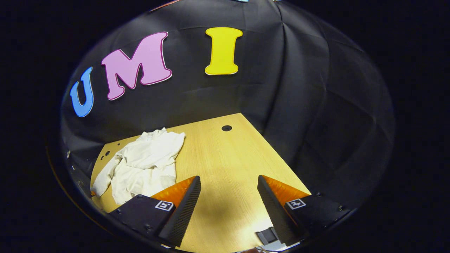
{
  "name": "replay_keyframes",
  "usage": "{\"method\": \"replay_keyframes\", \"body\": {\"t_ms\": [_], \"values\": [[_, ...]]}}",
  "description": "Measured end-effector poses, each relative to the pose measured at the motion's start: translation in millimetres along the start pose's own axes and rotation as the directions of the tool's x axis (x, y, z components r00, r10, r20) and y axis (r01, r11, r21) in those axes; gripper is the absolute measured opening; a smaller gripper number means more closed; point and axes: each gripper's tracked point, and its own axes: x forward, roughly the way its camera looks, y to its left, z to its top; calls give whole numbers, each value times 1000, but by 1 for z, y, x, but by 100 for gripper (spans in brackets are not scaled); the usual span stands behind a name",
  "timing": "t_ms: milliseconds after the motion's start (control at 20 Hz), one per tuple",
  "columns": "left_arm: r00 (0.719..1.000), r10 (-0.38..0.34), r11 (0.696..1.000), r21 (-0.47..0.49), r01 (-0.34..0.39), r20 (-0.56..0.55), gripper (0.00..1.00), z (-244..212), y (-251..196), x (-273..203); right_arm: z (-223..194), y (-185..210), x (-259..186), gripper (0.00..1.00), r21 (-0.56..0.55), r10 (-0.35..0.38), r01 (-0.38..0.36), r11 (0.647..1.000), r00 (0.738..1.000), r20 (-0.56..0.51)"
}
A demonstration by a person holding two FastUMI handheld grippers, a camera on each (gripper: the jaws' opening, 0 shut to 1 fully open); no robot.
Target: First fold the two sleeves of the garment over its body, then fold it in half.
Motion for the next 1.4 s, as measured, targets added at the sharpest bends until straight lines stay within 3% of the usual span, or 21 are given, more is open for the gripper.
{"method": "replay_keyframes", "body": {"t_ms": [250, 400, 450, 500, 750, 900, 1100, 1150, 1400], "values": [[999, -36, 994, -101, 40, 36, 8, 28, -9, -11, -2, 10, 5, 99, 13, 19, -19, 1000, 1000, -7], [994, -68, 993, -92, 75, 80, 8, 60, -27, -19, -2, 15, 10, 99, 8, 29, -29, 1000, 1000, -6], [992, -80, 992, -86, 88, 100, 4, 71, -34, -21, -3, 16, 11, 99, 14, 33, -33, 999, 999, -8], [988, -94, 991, -83, 105, 126, 8, 86, -43, -26, -5, 18, 13, 99, 20, 35, -35, 999, 999, -13], [955, -181, 981, -29, 193, 234, 8, 166, -116, -44, -16, 13, 24, 99, 48, 34, -32, 998, 999, -41], [923, -236, 971, 36, 236, 305, 8, 207, -170, -57, -22, 9, 32, 99, 51, 31, -28, 998, 998, -56], [858, -346, 938, 163, 306, 381, 7, 242, -269, -83, -30, 4, 41, 99, 42, 27, -23, 999, 996, -89], [832, -396, 917, 199, 344, 389, 8, 247, -315, -93, -31, 3, 50, 99, 33, 31, -28, 999, 995, -98], [739, -571, 819, 311, 482, 357, 8, 228, -455, -137, -28, 5, 68, 99, 42, 56, -51, 998, 992, -112]]}}
